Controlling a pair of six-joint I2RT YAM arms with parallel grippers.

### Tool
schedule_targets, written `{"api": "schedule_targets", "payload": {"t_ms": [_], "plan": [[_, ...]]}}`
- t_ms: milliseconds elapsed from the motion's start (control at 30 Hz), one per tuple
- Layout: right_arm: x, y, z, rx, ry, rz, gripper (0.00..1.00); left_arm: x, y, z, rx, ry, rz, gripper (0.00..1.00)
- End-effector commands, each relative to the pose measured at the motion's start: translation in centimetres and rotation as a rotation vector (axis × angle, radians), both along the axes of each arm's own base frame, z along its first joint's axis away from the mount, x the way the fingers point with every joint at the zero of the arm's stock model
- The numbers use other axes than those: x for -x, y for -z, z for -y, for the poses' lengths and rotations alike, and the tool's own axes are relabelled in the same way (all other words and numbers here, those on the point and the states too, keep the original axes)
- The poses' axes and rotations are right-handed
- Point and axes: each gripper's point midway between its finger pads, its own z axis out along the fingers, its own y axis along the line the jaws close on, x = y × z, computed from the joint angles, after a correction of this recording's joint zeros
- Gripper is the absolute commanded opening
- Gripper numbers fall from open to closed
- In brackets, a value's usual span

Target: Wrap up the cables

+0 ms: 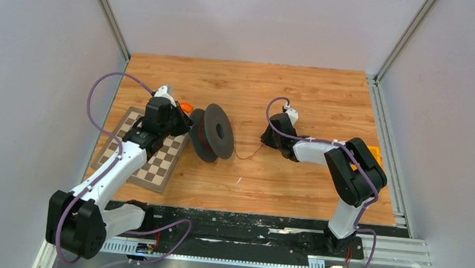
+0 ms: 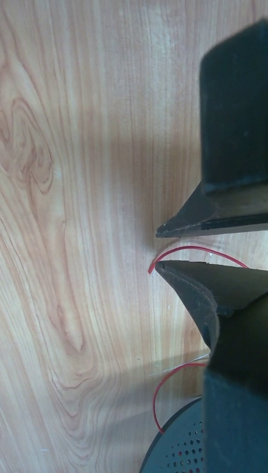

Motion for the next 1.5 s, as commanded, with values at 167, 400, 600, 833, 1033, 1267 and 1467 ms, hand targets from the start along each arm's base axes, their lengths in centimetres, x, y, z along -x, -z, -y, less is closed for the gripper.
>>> {"api": "schedule_targets", "payload": {"t_ms": [167, 400, 600, 833, 1033, 1267, 1467], "plan": [[1.6, 2.1, -1.4, 0.088, -0.064, -0.037, 0.24, -1.2, -3.7, -0.2, 0.081, -0.063, 0.12, 0.0], [2.6, 2.6, -0.7, 0.127, -0.054, -0.062, 0.25, -0.8, -3.9, -0.2, 0.115, -0.081, 0.117, 0.0], [3.4, 2.6, -0.5, 0.18, -0.066, -0.066, 0.25, -0.7, -3.9, -0.1, 0.136, -0.092, 0.112, 0.0], [4.3, 3.2, 0.6, 0.279, -0.047, -0.089, 0.3, -0.5, -4.2, -0.7, 0.135, -0.122, 0.12, 0.0], [4.7, 3.6, 0.7, 0.32, -0.048, -0.109, 0.28, -0.2, -4.2, -0.8, 0.14, -0.13, 0.123, 0.0], [4.6, 4.0, 0.5, 0.325, -0.054, -0.085, 0.01, 0.1, -4.3, -1.1, 0.186, -0.174, 0.115, 0.0], [3.9, -3.4, -2.4, 0.183, -0.17, 0.231, 0.0, 0.3, -4.1, -1.3, 0.238, -0.226, 0.084, 0.0]]}}
